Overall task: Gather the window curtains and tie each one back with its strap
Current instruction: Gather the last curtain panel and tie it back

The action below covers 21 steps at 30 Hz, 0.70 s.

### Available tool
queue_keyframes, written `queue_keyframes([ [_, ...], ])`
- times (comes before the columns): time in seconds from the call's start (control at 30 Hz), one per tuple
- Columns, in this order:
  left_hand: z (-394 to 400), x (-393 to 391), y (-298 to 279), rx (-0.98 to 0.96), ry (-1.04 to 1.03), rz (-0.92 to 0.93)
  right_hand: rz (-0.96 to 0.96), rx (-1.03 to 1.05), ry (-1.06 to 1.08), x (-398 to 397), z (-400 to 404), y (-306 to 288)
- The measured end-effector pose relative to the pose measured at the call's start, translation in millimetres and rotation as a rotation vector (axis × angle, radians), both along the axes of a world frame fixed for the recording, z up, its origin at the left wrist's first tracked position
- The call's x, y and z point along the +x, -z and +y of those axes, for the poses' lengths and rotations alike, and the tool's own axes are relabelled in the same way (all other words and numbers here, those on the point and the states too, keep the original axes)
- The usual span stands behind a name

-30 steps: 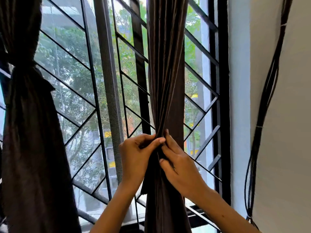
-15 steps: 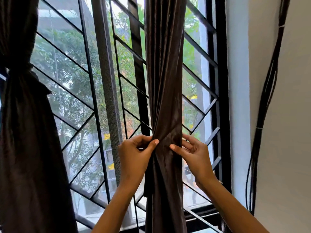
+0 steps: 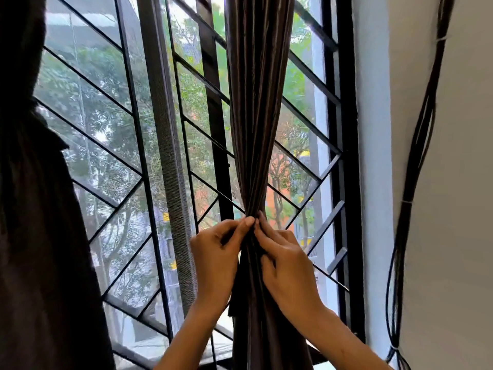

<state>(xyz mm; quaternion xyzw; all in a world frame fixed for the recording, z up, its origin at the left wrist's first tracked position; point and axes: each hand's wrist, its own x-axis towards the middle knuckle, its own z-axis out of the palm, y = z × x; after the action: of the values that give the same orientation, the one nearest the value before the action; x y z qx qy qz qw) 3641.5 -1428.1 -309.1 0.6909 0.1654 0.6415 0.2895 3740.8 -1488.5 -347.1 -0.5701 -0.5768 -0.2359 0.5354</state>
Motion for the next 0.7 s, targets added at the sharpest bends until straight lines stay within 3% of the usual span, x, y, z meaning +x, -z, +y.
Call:
queue_keyframes([
  [0.23,3,7,-2,0.038,-0.21,0.04,0.031,-0.129,-0.16,2,-9,7],
  [0.43,9,17,-2,0.059,-0.252,0.092,0.329,-0.018,-0.343,27,-4,-4],
  [0.57,12,23,1,0.007,-0.073,0.122,0.358,0.092,-0.256,50,-2,-12],
  [0.63,13,22,1,-0.055,0.119,0.13,0.343,0.003,-0.271,66,-1,-18],
  [0.7,16,17,-2,-0.159,0.312,0.122,0.317,-0.169,-0.425,79,-3,-28],
])
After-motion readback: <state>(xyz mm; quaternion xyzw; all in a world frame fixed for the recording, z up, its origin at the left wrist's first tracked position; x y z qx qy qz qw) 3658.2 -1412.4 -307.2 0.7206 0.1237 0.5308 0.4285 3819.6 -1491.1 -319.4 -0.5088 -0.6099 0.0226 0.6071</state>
